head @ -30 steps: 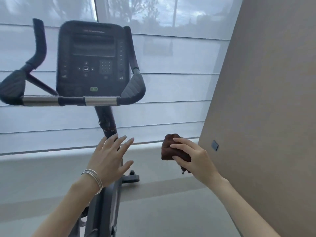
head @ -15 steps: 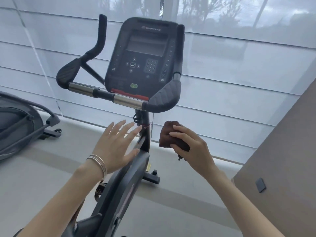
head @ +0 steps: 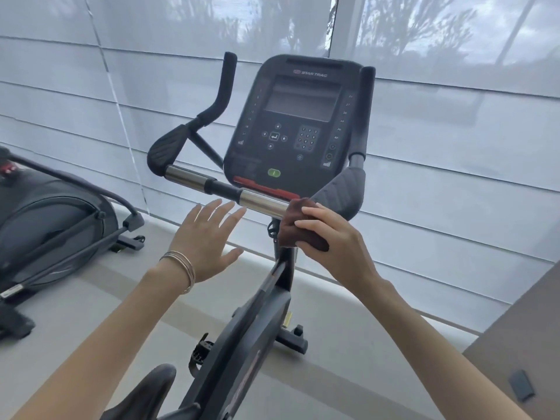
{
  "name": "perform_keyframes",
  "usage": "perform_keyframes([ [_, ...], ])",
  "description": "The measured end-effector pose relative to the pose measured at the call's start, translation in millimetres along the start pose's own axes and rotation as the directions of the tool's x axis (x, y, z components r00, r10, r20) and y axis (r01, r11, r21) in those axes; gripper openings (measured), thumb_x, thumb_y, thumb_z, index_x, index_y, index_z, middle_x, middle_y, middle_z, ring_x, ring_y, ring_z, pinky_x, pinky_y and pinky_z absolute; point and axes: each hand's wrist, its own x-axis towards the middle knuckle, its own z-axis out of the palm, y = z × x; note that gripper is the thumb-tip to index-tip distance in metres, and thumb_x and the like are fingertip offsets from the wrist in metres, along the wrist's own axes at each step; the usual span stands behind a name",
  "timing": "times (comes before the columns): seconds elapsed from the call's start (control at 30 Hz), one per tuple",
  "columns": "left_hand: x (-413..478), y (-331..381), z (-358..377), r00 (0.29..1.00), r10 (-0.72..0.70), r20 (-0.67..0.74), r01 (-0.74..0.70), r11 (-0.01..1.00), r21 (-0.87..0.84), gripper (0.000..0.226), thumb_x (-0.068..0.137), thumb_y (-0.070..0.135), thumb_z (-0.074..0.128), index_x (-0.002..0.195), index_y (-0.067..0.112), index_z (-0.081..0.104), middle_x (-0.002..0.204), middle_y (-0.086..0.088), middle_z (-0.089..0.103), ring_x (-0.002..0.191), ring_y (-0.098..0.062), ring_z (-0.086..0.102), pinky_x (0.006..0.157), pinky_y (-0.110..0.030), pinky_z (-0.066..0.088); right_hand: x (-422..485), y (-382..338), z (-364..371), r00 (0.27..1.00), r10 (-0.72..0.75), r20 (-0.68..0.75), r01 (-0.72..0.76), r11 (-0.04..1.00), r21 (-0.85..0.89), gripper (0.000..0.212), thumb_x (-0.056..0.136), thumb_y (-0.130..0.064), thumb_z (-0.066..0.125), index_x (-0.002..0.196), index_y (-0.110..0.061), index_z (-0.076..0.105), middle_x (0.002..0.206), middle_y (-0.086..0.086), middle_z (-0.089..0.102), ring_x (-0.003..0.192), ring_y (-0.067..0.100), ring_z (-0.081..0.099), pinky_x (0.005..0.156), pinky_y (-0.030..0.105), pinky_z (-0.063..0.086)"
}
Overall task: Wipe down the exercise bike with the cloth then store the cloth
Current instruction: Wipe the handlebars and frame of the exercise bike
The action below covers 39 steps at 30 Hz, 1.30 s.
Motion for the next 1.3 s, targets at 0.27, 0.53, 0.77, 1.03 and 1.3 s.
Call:
perform_keyframes([
  [0.27, 49, -52, 36, 1.000, -0.005, 0.026, 0.005, 1.000, -0.018, 0.076, 0.088, 0.056, 0.040, 0.147, 0.022, 0.005, 0.156, -0.002, 0.014, 0.144, -0.023, 0.010, 0.118, -0.042, 0.013, 40, 11, 36, 0.999, -0.005, 0.044, 0.016, 0.970, -0.242, 0.028, 0.065, -0.013, 0.082, 0.091, -0.015, 0.074, 0.110, 0.006, 0.069, 0.104, 0.028, 0.064, 0.083, 0.035, 0.054],
  [0.53, 101, -85, 61, 0.998, 0.066, -0.010, -0.067, 0.997, -0.030, 0.079, 0.084, 0.057, 0.047, 0.146, 0.020, 0.013, 0.153, -0.003, 0.024, 0.142, -0.025, 0.016, 0.117, -0.045, 0.015, 61, 10, 52, 0.989, 0.040, 0.145, 0.018, 0.927, -0.375, 0.029, 0.064, -0.026, 0.083, 0.091, -0.023, 0.074, 0.109, 0.003, 0.070, 0.088, 0.024, 0.068, 0.071, 0.033, 0.058],
  [0.77, 122, -99, 76, 0.987, 0.149, -0.063, -0.155, 0.981, -0.114, 0.058, 0.077, 0.047, 0.061, 0.126, 0.020, 0.044, 0.124, 0.000, 0.052, 0.122, -0.023, 0.042, 0.117, -0.045, 0.012, 92, -2, 76, 0.976, 0.058, 0.208, 0.037, 0.904, -0.426, 0.028, 0.065, -0.026, 0.082, 0.091, -0.024, 0.074, 0.106, 0.005, 0.070, 0.080, 0.028, 0.068, 0.062, 0.038, 0.058],
  [1.03, 120, -103, 81, 0.980, 0.180, -0.082, -0.188, 0.977, -0.103, 0.066, 0.074, 0.045, 0.064, 0.129, 0.020, 0.039, 0.128, 0.001, 0.048, 0.124, -0.023, 0.039, 0.116, -0.043, 0.012, 98, -10, 87, 0.975, 0.026, 0.221, 0.068, 0.911, -0.406, 0.025, 0.068, -0.023, 0.078, 0.093, -0.024, 0.074, 0.110, 0.004, 0.069, 0.085, 0.029, 0.066, 0.066, 0.038, 0.057],
  [1.3, 120, -102, 86, 0.977, 0.186, -0.103, -0.197, 0.974, -0.110, 0.069, 0.075, 0.047, 0.061, 0.132, 0.020, 0.033, 0.132, 0.001, 0.044, 0.127, -0.022, 0.034, 0.117, -0.043, 0.009, 81, -5, 69, 0.989, 0.040, 0.142, 0.030, 0.886, -0.463, 0.028, 0.063, -0.021, 0.082, 0.090, -0.025, 0.075, 0.105, 0.000, 0.071, 0.082, 0.024, 0.068, 0.066, 0.031, 0.057],
])
